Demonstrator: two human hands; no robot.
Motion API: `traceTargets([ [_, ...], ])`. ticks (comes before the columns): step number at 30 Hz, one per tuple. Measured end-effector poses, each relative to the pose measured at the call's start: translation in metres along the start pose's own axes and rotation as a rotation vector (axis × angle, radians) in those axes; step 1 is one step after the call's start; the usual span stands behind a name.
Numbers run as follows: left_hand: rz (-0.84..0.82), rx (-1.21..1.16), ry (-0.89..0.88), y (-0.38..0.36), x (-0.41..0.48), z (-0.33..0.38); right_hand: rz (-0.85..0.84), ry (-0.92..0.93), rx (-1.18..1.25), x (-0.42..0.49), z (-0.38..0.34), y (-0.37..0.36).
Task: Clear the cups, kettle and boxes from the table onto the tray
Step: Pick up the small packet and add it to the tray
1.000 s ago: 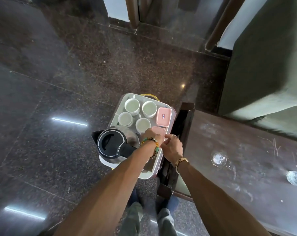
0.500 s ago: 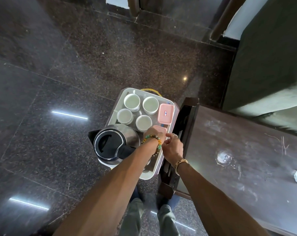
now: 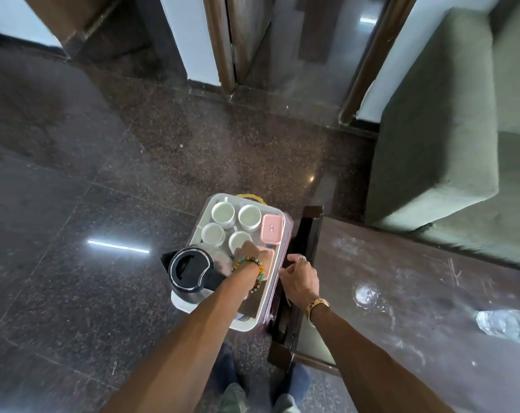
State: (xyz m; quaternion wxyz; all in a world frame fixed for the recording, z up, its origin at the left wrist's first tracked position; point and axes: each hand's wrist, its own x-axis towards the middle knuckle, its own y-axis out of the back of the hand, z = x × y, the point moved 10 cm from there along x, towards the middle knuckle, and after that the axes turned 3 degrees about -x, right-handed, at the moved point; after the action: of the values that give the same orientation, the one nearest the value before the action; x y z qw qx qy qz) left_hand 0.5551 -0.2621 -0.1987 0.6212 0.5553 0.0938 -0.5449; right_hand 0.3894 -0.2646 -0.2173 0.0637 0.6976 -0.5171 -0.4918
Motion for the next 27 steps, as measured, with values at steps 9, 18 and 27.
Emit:
traceTargets([
  [9,0.19,-0.056,-0.31,0.072,-0.093,0.064,0.168,0.34,-0.217,-0.063,-0.069,0.084],
  [18,0.682,0.254,-0.821,0.173,-0.199,0.139,0.708,0.582,-0.403,-0.165,-0.152,0.201],
  [27,0.863,0.378,-1.192,0.199,-0.259,0.176,0.987,0.418,-0.402,-0.257,-0.122,0.251],
])
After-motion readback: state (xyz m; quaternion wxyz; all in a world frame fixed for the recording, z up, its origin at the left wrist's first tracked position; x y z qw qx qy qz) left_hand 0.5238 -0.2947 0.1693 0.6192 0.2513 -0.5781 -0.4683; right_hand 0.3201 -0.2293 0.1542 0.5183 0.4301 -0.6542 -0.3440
